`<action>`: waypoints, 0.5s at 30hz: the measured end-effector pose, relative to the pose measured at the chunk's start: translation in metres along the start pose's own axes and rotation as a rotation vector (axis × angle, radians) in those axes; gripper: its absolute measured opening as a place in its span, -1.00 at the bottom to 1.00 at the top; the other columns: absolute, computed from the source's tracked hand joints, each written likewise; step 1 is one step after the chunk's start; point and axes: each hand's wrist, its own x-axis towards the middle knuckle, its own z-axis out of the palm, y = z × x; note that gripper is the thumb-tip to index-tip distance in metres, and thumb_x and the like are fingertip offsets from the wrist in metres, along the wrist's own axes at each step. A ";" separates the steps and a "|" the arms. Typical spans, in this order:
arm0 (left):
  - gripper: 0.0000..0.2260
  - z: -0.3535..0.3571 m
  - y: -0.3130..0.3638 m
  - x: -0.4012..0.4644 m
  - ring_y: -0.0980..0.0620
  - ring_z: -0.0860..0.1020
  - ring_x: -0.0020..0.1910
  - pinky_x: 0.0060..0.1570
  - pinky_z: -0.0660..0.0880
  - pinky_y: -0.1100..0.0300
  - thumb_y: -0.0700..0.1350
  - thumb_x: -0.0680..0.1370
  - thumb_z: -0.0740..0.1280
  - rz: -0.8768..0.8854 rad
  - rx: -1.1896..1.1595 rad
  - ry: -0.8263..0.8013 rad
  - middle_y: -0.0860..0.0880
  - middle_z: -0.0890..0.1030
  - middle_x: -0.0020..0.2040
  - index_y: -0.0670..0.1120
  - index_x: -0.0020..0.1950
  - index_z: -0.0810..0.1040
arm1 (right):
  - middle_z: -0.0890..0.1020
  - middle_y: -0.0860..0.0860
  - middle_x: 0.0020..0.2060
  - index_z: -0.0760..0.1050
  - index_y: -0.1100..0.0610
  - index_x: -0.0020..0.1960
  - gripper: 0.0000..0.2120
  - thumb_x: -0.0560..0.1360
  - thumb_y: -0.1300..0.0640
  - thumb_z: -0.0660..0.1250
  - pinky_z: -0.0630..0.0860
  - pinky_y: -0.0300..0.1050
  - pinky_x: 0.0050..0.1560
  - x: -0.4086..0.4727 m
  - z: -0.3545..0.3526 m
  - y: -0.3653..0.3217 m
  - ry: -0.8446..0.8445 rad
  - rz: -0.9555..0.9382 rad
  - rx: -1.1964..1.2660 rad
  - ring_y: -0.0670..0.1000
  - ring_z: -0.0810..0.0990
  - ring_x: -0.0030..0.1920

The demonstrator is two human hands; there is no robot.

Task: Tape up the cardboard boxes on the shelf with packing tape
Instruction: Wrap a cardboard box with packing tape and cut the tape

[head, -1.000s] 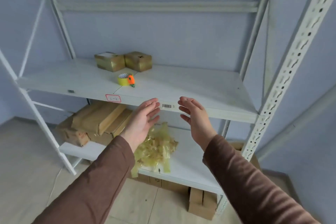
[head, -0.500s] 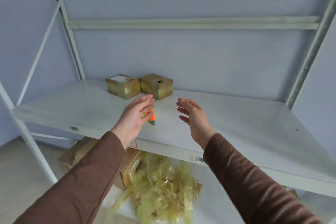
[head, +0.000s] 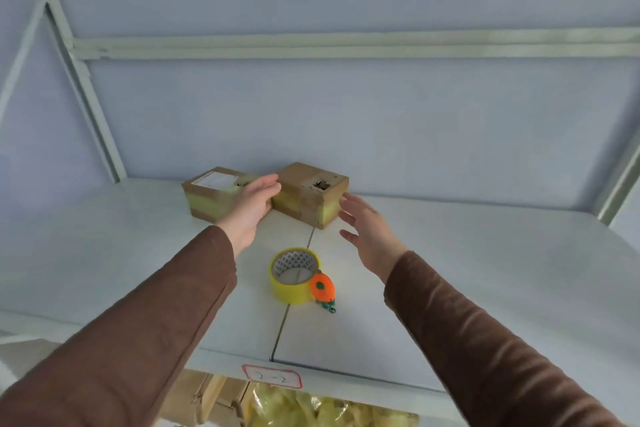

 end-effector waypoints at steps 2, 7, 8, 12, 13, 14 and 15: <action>-0.60 -0.007 0.000 0.028 0.05 0.37 0.49 0.35 0.27 0.17 -0.11 0.69 0.28 0.026 0.145 -0.038 -0.02 0.45 0.49 -0.06 0.54 0.40 | 0.50 -0.02 0.42 0.36 0.03 0.54 -0.52 0.65 0.01 0.32 0.37 0.07 0.47 0.013 0.008 0.004 0.033 0.020 0.010 -0.02 0.42 0.46; -0.53 -0.024 0.001 0.097 -0.08 0.33 0.53 0.40 0.30 0.11 -0.01 0.69 0.26 0.135 0.563 -0.081 -0.04 0.36 0.57 -0.04 0.60 0.31 | 0.38 -0.01 0.53 0.23 0.03 0.62 -0.42 0.65 0.01 0.31 0.34 0.04 0.48 0.043 0.027 0.013 0.111 0.057 -0.002 -0.02 0.31 0.55; -0.51 -0.027 0.000 0.109 -0.12 0.32 0.54 0.46 0.30 0.05 0.01 0.69 0.25 0.134 0.669 -0.099 -0.09 0.35 0.57 -0.05 0.61 0.29 | 0.36 -0.01 0.54 0.22 0.03 0.63 -0.41 0.65 0.02 0.31 0.32 0.06 0.50 0.049 0.030 0.014 0.128 0.068 0.002 -0.02 0.29 0.56; -0.43 -0.031 -0.006 0.147 -0.25 0.21 0.57 0.50 0.26 -0.14 0.16 0.71 0.08 0.033 1.095 -0.165 -0.25 0.28 0.58 -0.10 0.65 0.16 | 0.28 0.00 0.59 0.20 0.01 0.64 -0.38 0.64 0.02 0.33 0.28 0.09 0.54 0.066 0.042 0.016 0.178 0.111 0.004 0.01 0.22 0.59; -0.42 -0.032 -0.008 0.155 -0.26 0.20 0.57 0.51 0.23 -0.14 0.18 0.71 0.04 0.000 1.179 -0.176 -0.26 0.27 0.58 -0.11 0.65 0.16 | 0.28 0.01 0.59 0.21 0.01 0.63 -0.39 0.64 0.01 0.33 0.27 0.09 0.54 0.070 0.045 0.017 0.187 0.122 -0.005 0.02 0.22 0.59; -0.41 -0.031 -0.011 0.160 -0.27 0.21 0.57 0.52 0.18 -0.15 0.19 0.71 0.00 -0.025 1.240 -0.185 -0.26 0.27 0.58 -0.12 0.65 0.17 | 0.29 0.02 0.59 0.23 0.02 0.62 -0.40 0.64 0.00 0.34 0.28 0.09 0.54 0.073 0.047 0.018 0.196 0.132 -0.018 0.02 0.22 0.59; -0.42 -0.031 -0.013 0.164 -0.26 0.23 0.57 0.55 0.12 -0.15 0.19 0.72 -0.02 -0.045 1.273 -0.194 -0.25 0.29 0.58 -0.13 0.64 0.20 | 0.30 0.03 0.59 0.25 0.03 0.61 -0.42 0.64 0.00 0.33 0.28 0.08 0.54 0.075 0.049 0.018 0.199 0.140 -0.036 0.02 0.23 0.59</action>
